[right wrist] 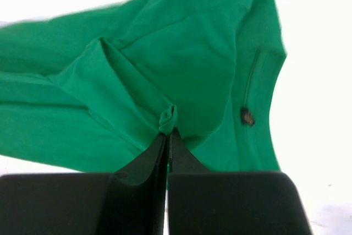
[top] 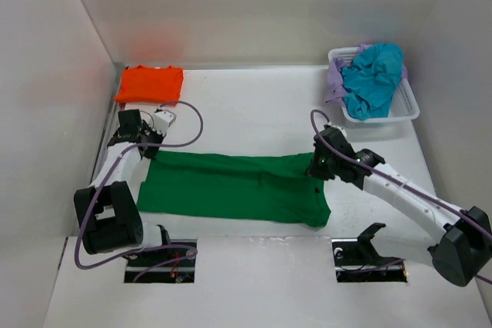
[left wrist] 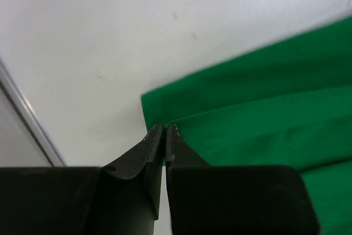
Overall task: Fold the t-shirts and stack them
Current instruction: Fold the other side of the tshirt into a rectangle
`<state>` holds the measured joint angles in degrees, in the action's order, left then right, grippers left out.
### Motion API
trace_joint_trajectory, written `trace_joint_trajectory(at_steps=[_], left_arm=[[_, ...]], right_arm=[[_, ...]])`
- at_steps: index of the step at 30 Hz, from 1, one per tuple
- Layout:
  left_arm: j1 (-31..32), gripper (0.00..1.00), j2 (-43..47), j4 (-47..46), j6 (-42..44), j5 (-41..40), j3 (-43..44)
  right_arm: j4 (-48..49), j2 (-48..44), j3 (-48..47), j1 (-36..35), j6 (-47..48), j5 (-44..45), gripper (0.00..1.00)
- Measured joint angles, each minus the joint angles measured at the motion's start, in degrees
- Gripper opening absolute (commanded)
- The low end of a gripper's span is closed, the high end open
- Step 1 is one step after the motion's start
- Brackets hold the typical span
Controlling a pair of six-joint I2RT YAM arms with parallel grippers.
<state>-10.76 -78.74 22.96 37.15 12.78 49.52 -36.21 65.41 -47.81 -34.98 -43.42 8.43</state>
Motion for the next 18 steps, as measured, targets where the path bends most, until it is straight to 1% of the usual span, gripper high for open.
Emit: trace_joint_trajectory(at_steps=[3,6,10,18], left_arm=[[-0.2,0.01,0.04,-0.09,2.75,-0.92,-4.59],[-0.24,0.01,0.15,-0.39,4.61,-2.12,-7.56],[-0.57,0.03,0.7,-1.68,6.4,-3.02,-8.35],[-0.76,0.05,3.1,-4.15,8.96,-3.37,-9.75]], right_arm=[[1.01,-0.96,3.54,-2.01,-2.8,-0.09,0.0],[2.25,0.68,4.96,-4.31,-4.9,-0.24,0.0],[4.26,3.17,5.31,-6.43,-6.34,-0.33,0.0],[5.46,3.96,7.82,-7.61,-8.24,-0.55,0.0]])
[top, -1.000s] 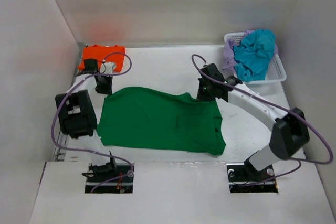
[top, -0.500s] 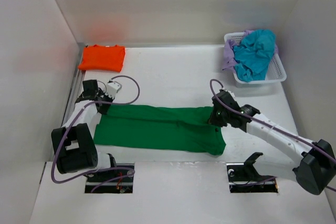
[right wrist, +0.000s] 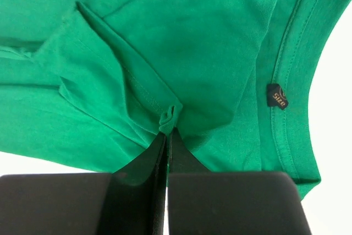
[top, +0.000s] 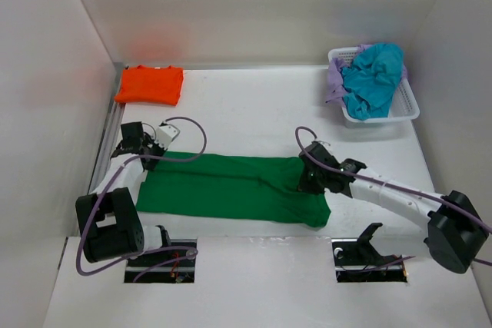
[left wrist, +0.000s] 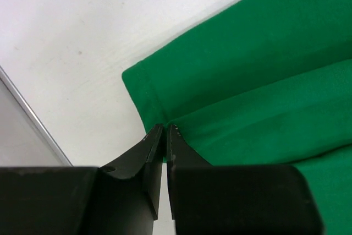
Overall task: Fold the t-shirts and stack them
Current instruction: Fold the other side of the tshirt into a rectangle
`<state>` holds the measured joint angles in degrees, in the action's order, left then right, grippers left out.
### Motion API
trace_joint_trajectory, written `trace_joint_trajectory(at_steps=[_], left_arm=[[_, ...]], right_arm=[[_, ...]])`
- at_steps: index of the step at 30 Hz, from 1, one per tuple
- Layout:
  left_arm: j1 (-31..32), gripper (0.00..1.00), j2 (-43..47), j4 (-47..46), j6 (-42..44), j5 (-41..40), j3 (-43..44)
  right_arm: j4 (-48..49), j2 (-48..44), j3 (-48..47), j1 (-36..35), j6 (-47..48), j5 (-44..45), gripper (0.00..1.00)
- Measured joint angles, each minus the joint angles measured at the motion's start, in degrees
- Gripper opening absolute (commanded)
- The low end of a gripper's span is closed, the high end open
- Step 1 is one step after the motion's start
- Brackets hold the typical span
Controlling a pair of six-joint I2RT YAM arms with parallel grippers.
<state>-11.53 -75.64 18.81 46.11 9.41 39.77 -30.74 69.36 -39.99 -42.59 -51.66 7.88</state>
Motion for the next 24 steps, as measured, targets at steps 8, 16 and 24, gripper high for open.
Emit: trace_joint_trajectory(at_steps=[8,16,24], left_arm=[[-0.04,0.17,0.11,0.5,4.37,-0.98,-1.84],[-0.46,0.3,1.97,6.29,11.1,-5.27,-1.84],[-0.76,0.46,2.32,11.69,15.63,-7.82,-1.81]], right_arm=[[0.09,0.42,2.51,-0.63,-1.49,-0.31,0.3],[-2.51,-10.25,2.89,-1.03,-1.46,-0.5,0.41],[3.41,2.69,-7.3,0.42,3.76,-1.9,0.55]])
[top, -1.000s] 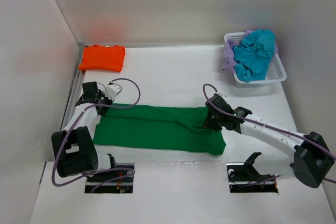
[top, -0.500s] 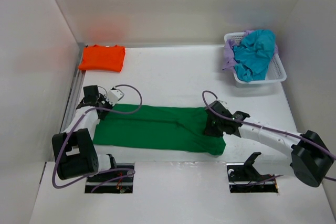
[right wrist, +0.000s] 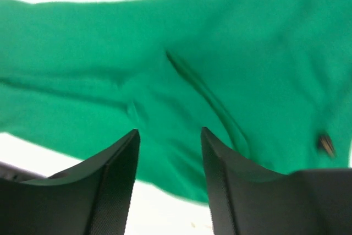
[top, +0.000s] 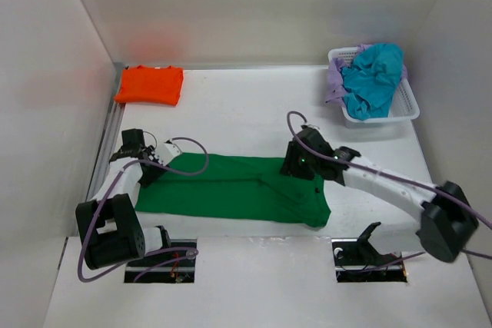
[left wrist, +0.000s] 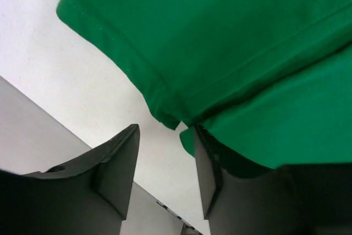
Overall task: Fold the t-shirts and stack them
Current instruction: Fold the other side of the tshirt into a rectangle
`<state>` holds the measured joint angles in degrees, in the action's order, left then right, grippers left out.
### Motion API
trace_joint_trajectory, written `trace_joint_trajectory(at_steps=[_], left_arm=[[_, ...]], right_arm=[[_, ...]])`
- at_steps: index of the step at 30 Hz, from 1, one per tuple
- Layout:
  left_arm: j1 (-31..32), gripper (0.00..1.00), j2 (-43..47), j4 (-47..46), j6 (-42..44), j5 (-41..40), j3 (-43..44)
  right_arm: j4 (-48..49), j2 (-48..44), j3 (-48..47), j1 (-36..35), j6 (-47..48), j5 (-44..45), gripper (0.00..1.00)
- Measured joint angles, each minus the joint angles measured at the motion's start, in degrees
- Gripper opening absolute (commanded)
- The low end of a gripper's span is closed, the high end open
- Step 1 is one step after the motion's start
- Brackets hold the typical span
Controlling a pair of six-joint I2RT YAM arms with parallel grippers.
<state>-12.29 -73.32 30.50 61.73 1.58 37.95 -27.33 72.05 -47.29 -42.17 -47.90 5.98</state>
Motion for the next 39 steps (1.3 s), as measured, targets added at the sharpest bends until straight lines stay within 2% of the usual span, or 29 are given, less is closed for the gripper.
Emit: trace_joint_trajectory(at_steps=[5,9,11,14,21,23,28,34,39], left_arm=[[-0.02,0.54,1.4,0.22,0.98,-1.64,0.0],[-0.02,0.56,1.73,-0.15,0.98,-2.27,0.0],[0.0,0.56,1.75,-0.24,0.98,-2.51,0.0],[0.0,0.56,1.75,-0.33,0.96,-2.69,0.0],[0.0,0.56,1.75,-0.33,0.96,-2.86,0.0],[0.0,0.55,1.75,-0.35,0.96,-2.89,0.0],[0.0,0.57,1.75,-0.39,0.96,-2.91,0.0],[0.0,0.6,1.75,-0.59,0.96,-2.91,0.0],[-0.02,0.6,1.75,-0.48,0.98,-2.93,1.44]], right_arm=[[3.98,15.06,-7.45,0.46,3.61,-0.87,0.58],[5.38,21.16,-9.62,1.01,5.07,-1.07,0.58],[5.14,22.29,-9.62,1.36,5.4,-1.09,0.48],[5.14,22.58,-9.55,1.64,5.64,-1.11,0.25],[4.7,20.63,-7.37,-0.66,3.52,-1.29,0.03],[3.74,18.43,-6.38,-2.8,2.36,-1.4,0.0],[2.19,13.86,-5.05,-9.07,-0.83,-2.34,0.01],[0.48,12.2,-4.2,-14.88,-3.45,-6.27,0.24],[-0.83,11.47,-4.04,-18.36,-3.54,-8.55,0.33]])
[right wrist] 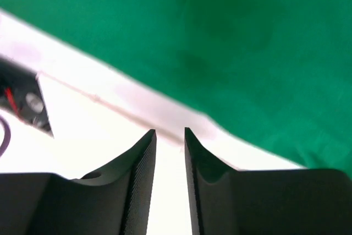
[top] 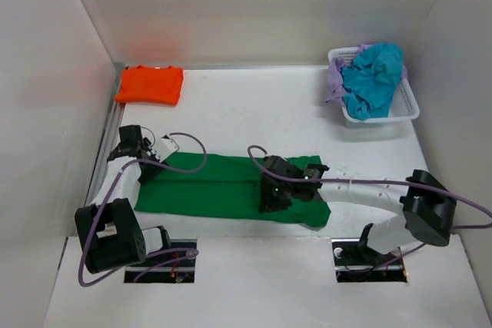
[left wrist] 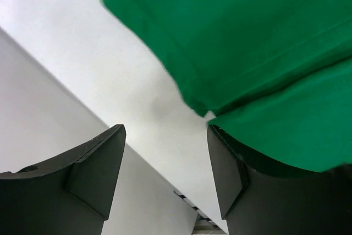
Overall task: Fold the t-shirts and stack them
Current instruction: Fold the other side of the tshirt into a rectangle, then rotate the tshirt 90 degrees
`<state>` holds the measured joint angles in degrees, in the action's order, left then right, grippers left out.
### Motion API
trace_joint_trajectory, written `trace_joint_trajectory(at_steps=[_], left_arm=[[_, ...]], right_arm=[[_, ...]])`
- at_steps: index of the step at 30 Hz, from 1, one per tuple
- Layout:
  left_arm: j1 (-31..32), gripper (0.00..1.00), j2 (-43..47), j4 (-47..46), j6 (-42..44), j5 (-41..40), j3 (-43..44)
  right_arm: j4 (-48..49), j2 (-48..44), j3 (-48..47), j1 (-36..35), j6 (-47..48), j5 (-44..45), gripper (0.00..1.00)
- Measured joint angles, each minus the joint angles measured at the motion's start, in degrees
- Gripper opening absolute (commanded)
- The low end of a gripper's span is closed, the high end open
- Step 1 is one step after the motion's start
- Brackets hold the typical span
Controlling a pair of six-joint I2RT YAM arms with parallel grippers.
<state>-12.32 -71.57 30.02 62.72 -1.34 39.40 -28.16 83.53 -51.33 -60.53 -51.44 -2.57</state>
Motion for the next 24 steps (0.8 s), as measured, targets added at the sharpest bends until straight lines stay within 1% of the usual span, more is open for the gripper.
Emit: trace_joint_trajectory(at_steps=[3,7,9,12,15,17,20,24], left_arm=[[0.0,0.6,0.0,0.28,0.0,0.02,3.26],[0.81,0.61,0.13,0.11,0.02,-0.02,9.03],[2.93,0.62,0.79,0.07,0.07,-0.15,10.95],[9.31,0.65,2.58,0.24,0.59,-0.31,11.74],[14.25,0.66,3.15,0.44,1.29,-0.02,11.61],[15.04,0.66,2.75,0.0,1.4,0.09,11.17],[14.16,0.67,-0.42,-1.9,1.18,-0.26,10.95],[10.27,0.67,-8.57,-6.14,0.2,-1.14,11.26]], right_arm=[[-0.59,-4.59,1.49,-1.09,-0.66,0.15,0.34],[-1.49,-16.79,6.49,0.0,-4.17,2.67,0.35],[-2.1,-22.51,10.1,2.58,-6.58,4.66,0.35],[-3.48,-27.93,15.76,7.72,-9.46,7.93,0.38],[-5.42,-29.73,19.76,12.41,-10.97,10.25,0.42],[-6.23,-29.57,20.68,14.38,-11.19,11.5,0.46],[-6.38,-29.09,20.68,16.7,-10.95,13.86,0.51],[-6.6,-26.14,18.01,21.49,-7.23,16.37,0.6]])
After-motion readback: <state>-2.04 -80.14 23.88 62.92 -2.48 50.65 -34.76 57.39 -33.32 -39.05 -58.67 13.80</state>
